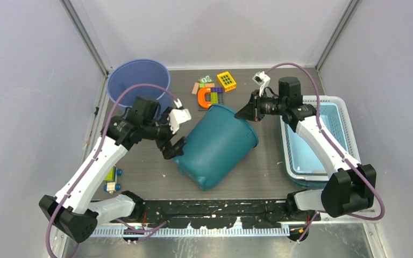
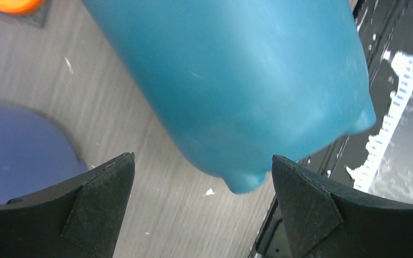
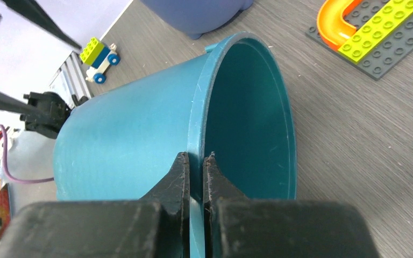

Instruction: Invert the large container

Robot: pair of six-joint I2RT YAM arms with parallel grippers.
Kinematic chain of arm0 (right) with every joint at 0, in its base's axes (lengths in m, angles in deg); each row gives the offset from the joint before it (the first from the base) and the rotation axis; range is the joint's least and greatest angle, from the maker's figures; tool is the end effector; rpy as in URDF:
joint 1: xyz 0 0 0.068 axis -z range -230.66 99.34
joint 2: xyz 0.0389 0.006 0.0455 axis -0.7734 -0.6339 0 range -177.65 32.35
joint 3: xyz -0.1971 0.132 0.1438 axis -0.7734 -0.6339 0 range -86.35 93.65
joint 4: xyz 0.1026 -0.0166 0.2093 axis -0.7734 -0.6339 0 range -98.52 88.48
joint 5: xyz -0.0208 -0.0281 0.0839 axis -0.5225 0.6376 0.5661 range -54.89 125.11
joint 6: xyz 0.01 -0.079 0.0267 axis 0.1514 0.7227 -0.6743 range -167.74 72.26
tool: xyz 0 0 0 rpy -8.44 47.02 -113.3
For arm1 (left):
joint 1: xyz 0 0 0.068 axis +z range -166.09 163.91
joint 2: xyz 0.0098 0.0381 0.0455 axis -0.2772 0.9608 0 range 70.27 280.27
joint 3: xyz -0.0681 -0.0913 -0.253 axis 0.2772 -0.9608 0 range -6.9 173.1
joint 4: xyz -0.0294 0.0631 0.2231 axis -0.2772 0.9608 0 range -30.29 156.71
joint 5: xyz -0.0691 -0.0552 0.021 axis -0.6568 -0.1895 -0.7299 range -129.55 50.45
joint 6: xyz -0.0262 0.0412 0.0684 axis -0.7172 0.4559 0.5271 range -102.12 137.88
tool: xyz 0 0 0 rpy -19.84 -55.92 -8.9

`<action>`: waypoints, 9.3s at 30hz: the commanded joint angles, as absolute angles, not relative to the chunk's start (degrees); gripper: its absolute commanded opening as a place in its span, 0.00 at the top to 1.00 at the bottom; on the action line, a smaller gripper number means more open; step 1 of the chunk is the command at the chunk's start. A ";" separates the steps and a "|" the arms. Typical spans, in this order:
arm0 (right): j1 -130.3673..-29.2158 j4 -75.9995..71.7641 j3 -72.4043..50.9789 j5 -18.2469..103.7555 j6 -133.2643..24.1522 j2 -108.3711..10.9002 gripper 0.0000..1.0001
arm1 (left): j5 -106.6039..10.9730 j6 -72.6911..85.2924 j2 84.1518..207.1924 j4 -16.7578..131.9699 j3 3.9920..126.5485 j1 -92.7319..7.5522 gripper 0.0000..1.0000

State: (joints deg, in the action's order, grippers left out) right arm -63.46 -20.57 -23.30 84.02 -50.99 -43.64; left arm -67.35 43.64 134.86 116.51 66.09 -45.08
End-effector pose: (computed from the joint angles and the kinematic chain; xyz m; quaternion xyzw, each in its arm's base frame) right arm 0.2625 0.1166 0.3197 -0.2663 0.7767 0.4201 0.3866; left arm 0.1592 -0.1275 0.3431 0.4930 0.7667 -0.2342 0.3382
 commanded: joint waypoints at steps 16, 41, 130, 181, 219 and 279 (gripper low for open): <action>-65.68 -23.54 -24.03 70.86 -50.35 -42.04 0.87 | -59.69 49.48 128.36 108.90 48.88 -45.71 0.00; -70.45 -26.01 -22.60 60.24 -46.12 -42.86 0.93 | -63.97 43.94 128.18 97.52 44.33 -45.71 0.57; -66.28 -29.66 -19.64 78.80 -50.56 -60.46 0.99 | -65.49 30.61 135.16 99.79 71.77 -46.56 0.61; -64.30 -100.99 0.40 57.33 2.75 -27.39 0.00 | -45.24 38.24 137.59 105.05 71.61 -46.68 0.00; -75.74 -51.41 -16.97 61.31 -28.81 -36.62 0.00 | -18.61 44.04 140.69 98.92 74.50 -46.68 0.00; -80.88 -44.69 -23.54 68.89 -28.53 -41.00 0.00 | -28.02 43.44 146.24 100.39 96.70 -38.83 1.00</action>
